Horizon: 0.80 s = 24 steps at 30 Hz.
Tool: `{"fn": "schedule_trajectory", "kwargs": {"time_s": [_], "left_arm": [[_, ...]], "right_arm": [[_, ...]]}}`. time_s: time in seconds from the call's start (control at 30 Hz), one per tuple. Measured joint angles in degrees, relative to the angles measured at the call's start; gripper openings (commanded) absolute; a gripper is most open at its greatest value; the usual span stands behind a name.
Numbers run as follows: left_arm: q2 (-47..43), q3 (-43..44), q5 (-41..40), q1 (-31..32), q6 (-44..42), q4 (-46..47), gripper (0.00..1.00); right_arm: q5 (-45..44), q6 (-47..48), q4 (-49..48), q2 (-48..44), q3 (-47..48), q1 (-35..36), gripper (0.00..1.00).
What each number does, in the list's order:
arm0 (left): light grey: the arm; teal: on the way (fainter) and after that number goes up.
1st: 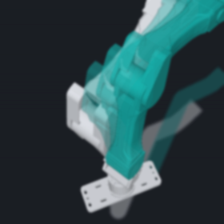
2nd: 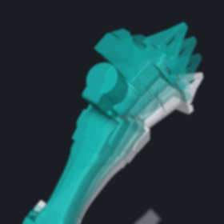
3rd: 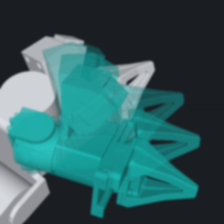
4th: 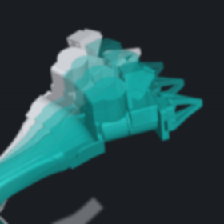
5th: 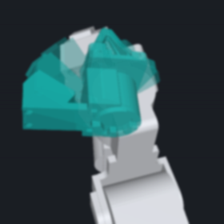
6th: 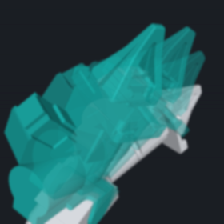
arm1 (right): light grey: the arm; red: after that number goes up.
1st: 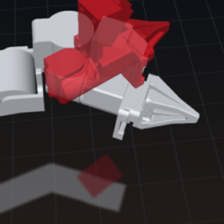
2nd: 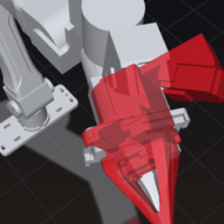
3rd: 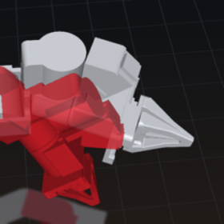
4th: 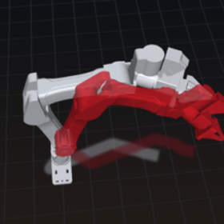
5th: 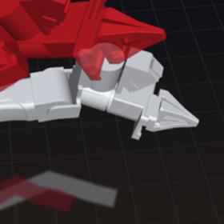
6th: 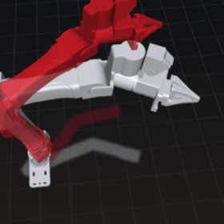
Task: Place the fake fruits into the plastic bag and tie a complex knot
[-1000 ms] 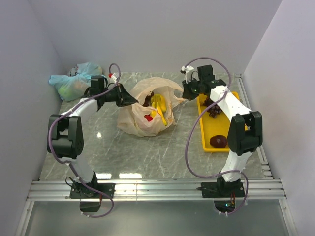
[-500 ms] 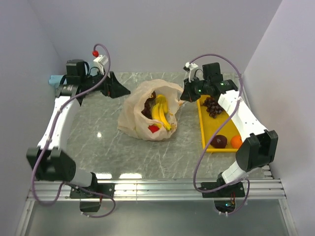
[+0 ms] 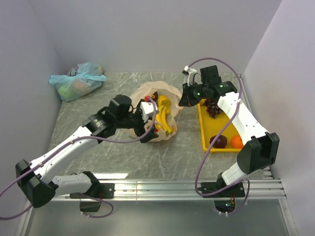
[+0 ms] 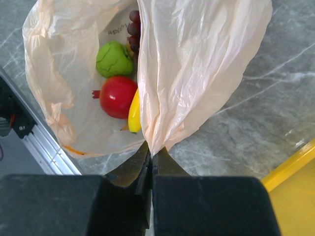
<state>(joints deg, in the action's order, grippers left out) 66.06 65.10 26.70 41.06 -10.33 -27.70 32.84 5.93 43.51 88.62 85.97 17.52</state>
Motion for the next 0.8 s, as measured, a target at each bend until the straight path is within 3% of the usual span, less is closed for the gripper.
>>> {"fn": "schedule_trajectory", "kwargs": {"time_s": [0.33,0.57,0.67,0.8], "left_arm": [[5.2,-3.3,-17.5,11.5,-3.8,9.3,0.99],[6.7,-3.4,-24.8,12.3,-4.9,12.8,0.99],[8.9,-3.4,-25.7,12.4,-5.1,12.9,0.96],[11.2,-3.4,-25.5,12.5,-5.0,12.0,0.82]], "right_arm": [[0.1,-0.5,0.8,0.0,-0.3,0.1,0.0],[0.2,-0.5,1.5,0.0,-0.3,0.2,0.0],[0.2,-0.5,1.9,0.0,-0.3,0.2,0.0],[0.4,-0.5,2.0,0.0,-0.3,0.2,0.0]]}}
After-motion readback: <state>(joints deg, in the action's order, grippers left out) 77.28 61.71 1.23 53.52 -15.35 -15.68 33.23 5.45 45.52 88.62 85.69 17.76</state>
